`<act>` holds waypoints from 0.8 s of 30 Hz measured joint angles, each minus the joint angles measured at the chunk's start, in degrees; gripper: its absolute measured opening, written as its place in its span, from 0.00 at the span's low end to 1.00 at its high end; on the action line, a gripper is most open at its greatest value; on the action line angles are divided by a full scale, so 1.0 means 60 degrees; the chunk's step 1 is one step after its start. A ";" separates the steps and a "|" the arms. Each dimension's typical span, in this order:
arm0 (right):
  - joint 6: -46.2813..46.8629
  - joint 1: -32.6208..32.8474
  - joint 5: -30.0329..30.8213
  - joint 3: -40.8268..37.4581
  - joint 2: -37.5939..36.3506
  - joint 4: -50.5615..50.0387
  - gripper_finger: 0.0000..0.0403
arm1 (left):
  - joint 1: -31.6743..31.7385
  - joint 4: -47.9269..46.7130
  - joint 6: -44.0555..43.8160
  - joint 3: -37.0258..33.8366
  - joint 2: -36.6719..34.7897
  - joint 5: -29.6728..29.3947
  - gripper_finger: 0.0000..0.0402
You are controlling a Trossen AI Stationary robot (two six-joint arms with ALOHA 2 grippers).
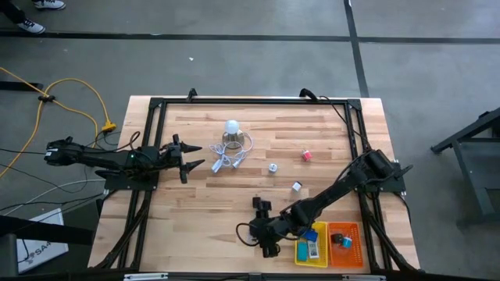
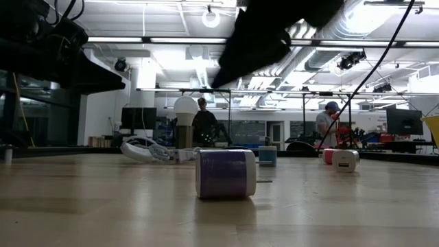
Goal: Pick & Place Office items
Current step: Put the violet charger adapter into the orange basket
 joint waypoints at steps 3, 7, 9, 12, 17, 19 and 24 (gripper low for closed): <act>-0.0091 0.0009 -0.0063 0.0026 0.0213 0.0359 0.59 | 0.0000 0.0018 0.0000 0.0000 -0.0005 0.0002 0.57; -0.0104 -0.0024 -0.0132 0.0015 0.0516 0.0455 0.59 | 0.0000 0.0066 0.0000 0.0000 0.0023 -0.0002 0.57; -0.0096 -0.0047 -0.0213 0.0012 0.0647 0.0533 0.59 | 0.0000 0.0069 0.0000 0.0000 0.0047 0.0002 0.57; -0.0082 -0.0108 -0.0262 0.0015 0.0818 0.0653 0.58 | 0.0000 0.0069 0.0000 0.0000 0.0053 0.0002 0.57; 0.0091 -0.0130 -0.0285 0.0012 0.1028 0.0683 0.58 | 0.0000 0.0073 0.0000 0.0000 0.0044 0.0002 0.57; 0.0190 -0.0166 -0.0294 0.0015 0.1056 0.0653 0.58 | 0.0000 0.0073 0.0000 0.0000 0.0044 0.0002 0.57; 0.0436 -0.0166 -0.0222 0.0015 0.1063 0.0439 0.58 | 0.0000 0.0075 0.0000 0.0000 0.0044 0.0002 0.57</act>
